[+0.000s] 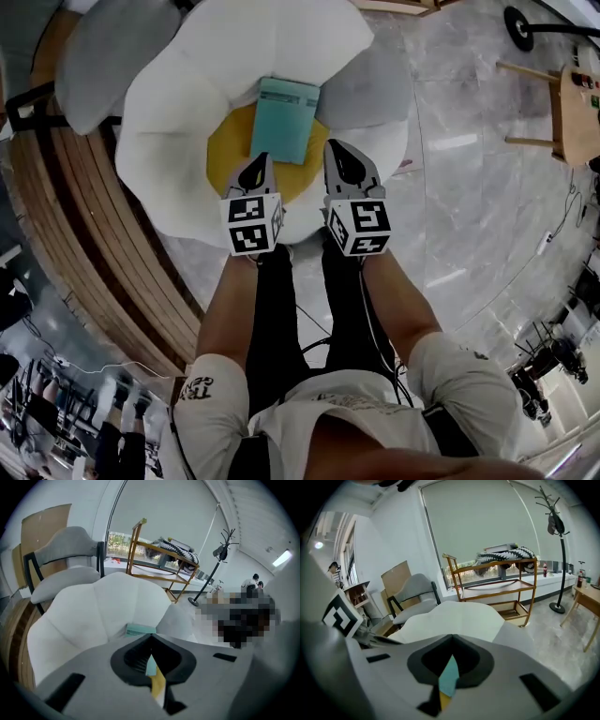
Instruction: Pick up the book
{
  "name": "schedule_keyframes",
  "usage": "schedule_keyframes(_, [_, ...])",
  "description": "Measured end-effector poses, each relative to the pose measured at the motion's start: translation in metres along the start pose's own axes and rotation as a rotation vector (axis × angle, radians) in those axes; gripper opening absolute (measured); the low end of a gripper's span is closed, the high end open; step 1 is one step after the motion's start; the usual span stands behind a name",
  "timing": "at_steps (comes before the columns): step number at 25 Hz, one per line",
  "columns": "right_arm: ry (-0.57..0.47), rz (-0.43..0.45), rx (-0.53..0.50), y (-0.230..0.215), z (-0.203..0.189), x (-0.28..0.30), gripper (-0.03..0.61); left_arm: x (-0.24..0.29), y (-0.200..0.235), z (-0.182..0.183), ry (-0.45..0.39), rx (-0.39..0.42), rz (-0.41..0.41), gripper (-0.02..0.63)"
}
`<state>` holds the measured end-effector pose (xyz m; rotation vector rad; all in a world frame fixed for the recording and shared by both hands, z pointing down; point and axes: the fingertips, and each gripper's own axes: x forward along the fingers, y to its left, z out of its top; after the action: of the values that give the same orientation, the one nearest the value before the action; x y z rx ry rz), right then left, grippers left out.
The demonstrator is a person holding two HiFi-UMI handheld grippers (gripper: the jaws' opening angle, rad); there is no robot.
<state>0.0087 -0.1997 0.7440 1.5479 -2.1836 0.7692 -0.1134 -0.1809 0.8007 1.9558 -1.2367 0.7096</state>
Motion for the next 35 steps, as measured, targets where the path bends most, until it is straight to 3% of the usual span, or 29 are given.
schedule_keyframes(7, [0.03,0.003,-0.023,-0.014,-0.049,0.053,0.028,0.054,0.023,-0.025,0.019,0.024,0.006,0.02])
schedule_keyframes(11, [0.059,0.016,0.016,-0.012,-0.076,0.068,0.028,0.075,0.044,-0.048,0.039,0.058,0.033,0.02])
schedule_keyframes(20, [0.117,-0.008,0.011,-0.02,-0.112,0.064,0.028,0.119,0.067,-0.058,-0.041,-0.114,-0.145,0.036])
schedule_keyframes(21, [0.123,-0.012,0.015,-0.021,-0.116,0.062,0.028,0.124,0.07,-0.059,-0.036,-0.117,-0.167,0.052])
schedule_keyframes(24, [0.127,-0.03,0.02,-0.028,-0.119,0.061,0.028,0.144,0.078,-0.061,0.004,-0.109,-0.215,0.177])
schedule_keyframes(26, [0.127,-0.038,0.025,-0.03,-0.12,0.062,0.028,0.155,0.085,-0.066,0.041,-0.113,-0.224,0.199])
schedule_keyframes(31, [0.115,-0.04,0.041,-0.031,-0.12,0.069,0.028,0.188,0.102,-0.08,0.076,-0.312,-0.278,0.251])
schedule_keyframes(35, [0.122,-0.039,0.029,-0.034,-0.125,0.074,0.028,0.206,0.106,-0.088,0.131,-0.256,-0.315,0.261])
